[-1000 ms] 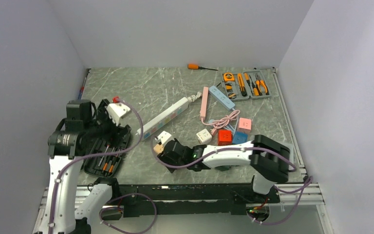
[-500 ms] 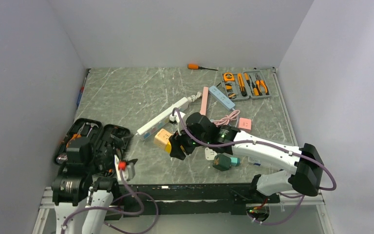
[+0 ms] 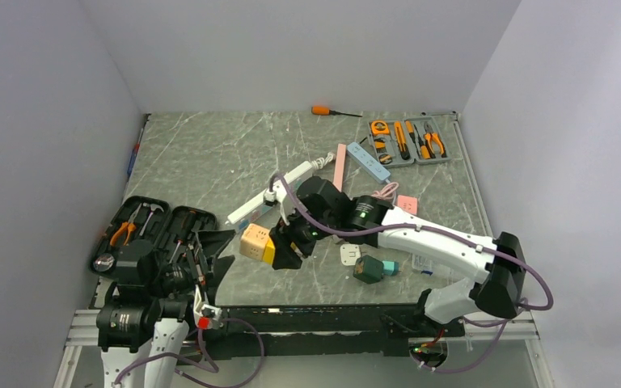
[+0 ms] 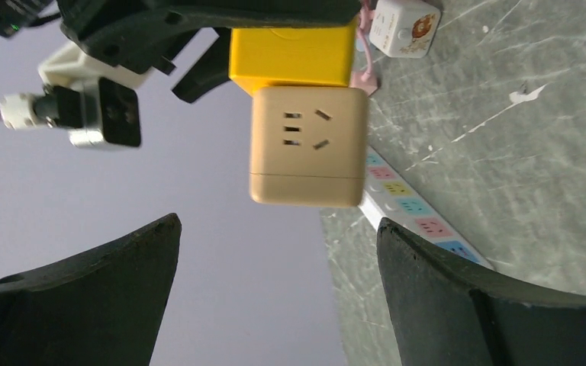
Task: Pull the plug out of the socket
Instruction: Remove the plug from the socket.
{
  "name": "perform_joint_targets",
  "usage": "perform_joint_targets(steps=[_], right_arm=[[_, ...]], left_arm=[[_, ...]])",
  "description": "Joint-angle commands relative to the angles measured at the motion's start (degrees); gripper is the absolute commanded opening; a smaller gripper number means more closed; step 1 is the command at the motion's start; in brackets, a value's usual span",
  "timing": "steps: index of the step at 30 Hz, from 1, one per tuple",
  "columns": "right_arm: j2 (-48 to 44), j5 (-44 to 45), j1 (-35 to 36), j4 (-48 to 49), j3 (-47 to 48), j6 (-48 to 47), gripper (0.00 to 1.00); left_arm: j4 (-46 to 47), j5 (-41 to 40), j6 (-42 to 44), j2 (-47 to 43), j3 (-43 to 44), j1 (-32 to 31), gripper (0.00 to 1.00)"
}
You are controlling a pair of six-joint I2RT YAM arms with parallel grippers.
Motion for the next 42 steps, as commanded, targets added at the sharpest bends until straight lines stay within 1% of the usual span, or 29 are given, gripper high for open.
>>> perform_joint_targets(steps=[1, 4, 8, 11, 15, 18, 22, 30, 31, 33, 34, 37, 40, 41, 42], right_arm=[[1.9, -2.0, 2.4, -0.2, 5.8, -2.2, 0.00], [3.1, -2.2, 3.1, 0.6, 7.3, -2.0, 0.00], [4.4, -2.1, 4.2, 1.2, 9.7, -1.7, 0.00], [5.0, -1.4, 4.5, 0.8, 10.6, -2.0, 0.00], [5.2, -0.9, 4.5, 0.0, 10.7, -2.3, 0.00], [5.3, -1.3, 4.7, 0.4, 10.9, -1.9, 0.00], [6.7, -1.6, 5.2, 1.6, 12.1, -1.5, 0.00], [10.5, -2.4, 5.9, 5.4, 14.1, -0.3, 0.00], [11.2, -2.3, 6.0, 5.4, 14.5, -0.3, 0.00], [11.9, -2.4, 6.2, 5.5, 15.0, -0.3, 0.00], [12.1, -2.5, 6.2, 5.6, 15.2, -0.3, 0.00], [12.4, -2.5, 6.2, 5.9, 15.5, 0.0, 0.00], [12.5, -2.5, 6.2, 6.7, 15.5, 0.3, 0.00], [12.6, -2.6, 6.2, 7.0, 15.4, 0.4, 0.00], [12.7, -2.7, 6.1, 7.2, 15.3, 0.5, 0.00]], left_arm=[[3.6, 3.6, 4.7, 1.7, -0.1, 0.2, 0.99], [-1.0, 2.9, 9.4, 3.3, 0.5, 0.2, 0.99], [-4.8, 1.4, 14.4, 4.5, 0.4, 0.2, 0.99], [-11.7, -0.7, 21.2, 6.2, 0.8, 0.2, 0.99], [-14.1, -3.6, 25.0, 6.7, -0.1, 0.2, 0.99], [-9.9, -1.1, 20.7, 5.8, -1.0, 0.2, 0.99], [-4.7, 2.2, 18.5, 4.3, -2.4, 0.2, 0.99], [-3.0, 3.7, 14.9, 5.1, -1.0, 0.2, 0.99], [-2.9, 3.9, 14.5, 5.1, -0.9, 0.2, 0.98], [-3.8, 3.5, 15.1, 5.3, -0.6, 0.2, 0.91], [-4.4, 3.3, 15.4, 5.5, -0.4, 0.2, 0.85], [-5.7, 2.6, 15.1, 6.8, 0.6, 0.2, 0.69], [-4.3, 2.5, 13.3, 7.2, 0.8, 0.2, 0.56], [-4.0, 2.5, 13.0, 7.3, 0.8, 0.2, 0.49], [-3.9, 2.5, 12.8, 7.4, 0.9, 0.2, 0.35]])
